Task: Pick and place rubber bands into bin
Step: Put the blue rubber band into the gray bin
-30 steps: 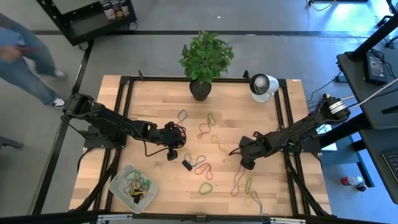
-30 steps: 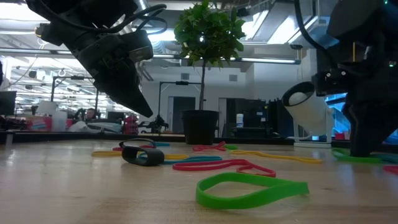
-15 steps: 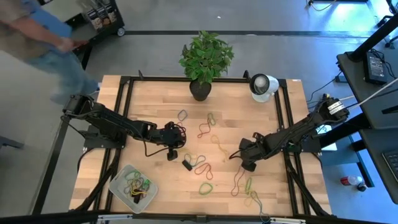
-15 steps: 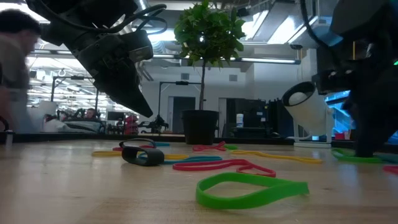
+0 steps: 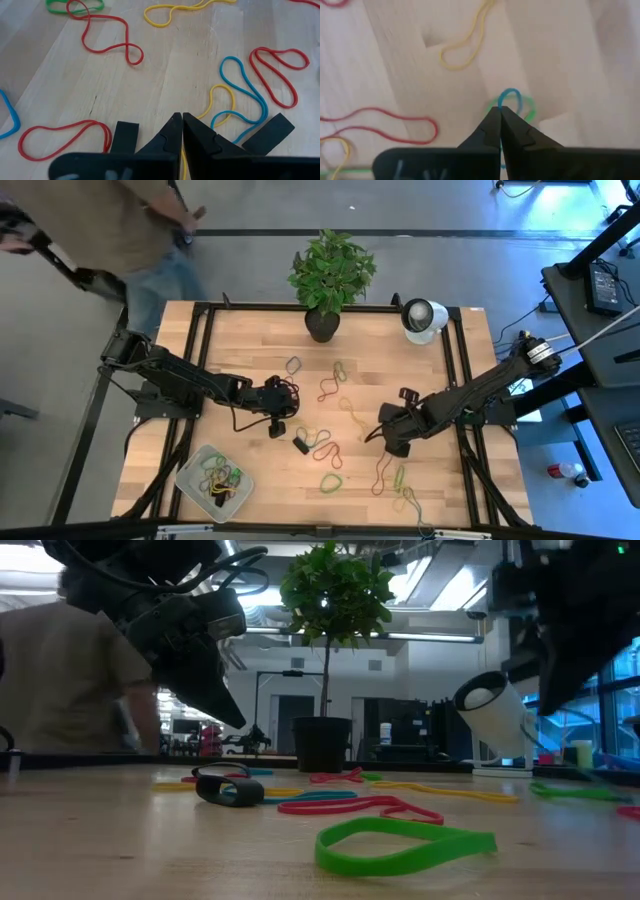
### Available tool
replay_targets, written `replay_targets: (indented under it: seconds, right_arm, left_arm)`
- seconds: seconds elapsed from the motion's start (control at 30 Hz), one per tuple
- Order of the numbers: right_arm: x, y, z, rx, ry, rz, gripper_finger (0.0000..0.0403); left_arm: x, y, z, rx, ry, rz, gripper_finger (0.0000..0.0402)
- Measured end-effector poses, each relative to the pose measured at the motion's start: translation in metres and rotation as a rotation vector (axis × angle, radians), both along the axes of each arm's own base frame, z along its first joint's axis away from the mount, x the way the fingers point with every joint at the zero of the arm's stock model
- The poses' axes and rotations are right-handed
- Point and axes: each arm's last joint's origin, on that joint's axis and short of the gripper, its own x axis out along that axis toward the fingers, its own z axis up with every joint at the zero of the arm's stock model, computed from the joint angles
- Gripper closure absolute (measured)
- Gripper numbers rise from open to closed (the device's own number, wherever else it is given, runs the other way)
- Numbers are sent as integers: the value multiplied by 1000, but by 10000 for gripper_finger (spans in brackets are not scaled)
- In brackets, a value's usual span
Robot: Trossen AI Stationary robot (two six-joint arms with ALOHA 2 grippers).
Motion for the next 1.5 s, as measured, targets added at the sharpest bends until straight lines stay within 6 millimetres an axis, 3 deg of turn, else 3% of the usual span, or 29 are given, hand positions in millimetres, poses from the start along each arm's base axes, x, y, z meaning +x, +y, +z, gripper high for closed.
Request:
replay_targets:
  seconds: [0.17,0.4,0.67,0.83,1.17,1.33,1.5]
  right_arm:
    - [3,-1,27,-83,11,8,401]
    - [-8,2,65,-290,40,23,400]
    - [-30,10,84,-412,-51,29,399]
    - [-45,13,73,-481,-225,11,398]
    - [-48,6,11,-378,-534,58,400]
    - [-41,-2,4,-274,-738,188,401]
    - [-32,-17,4,-134,-1013,342,401]
  left_arm:
    - [0,0,0,0,0,0,389]
    - [0,0,0,0,0,0,393]
    - [0,0,0,0,0,0,389]
    - [0,0,0,0,-1,0,393]
    - [0,1,1,17,-9,19,390]
    - [5,2,6,19,-90,90,383]
    - [11,1,15,15,-203,106,325]
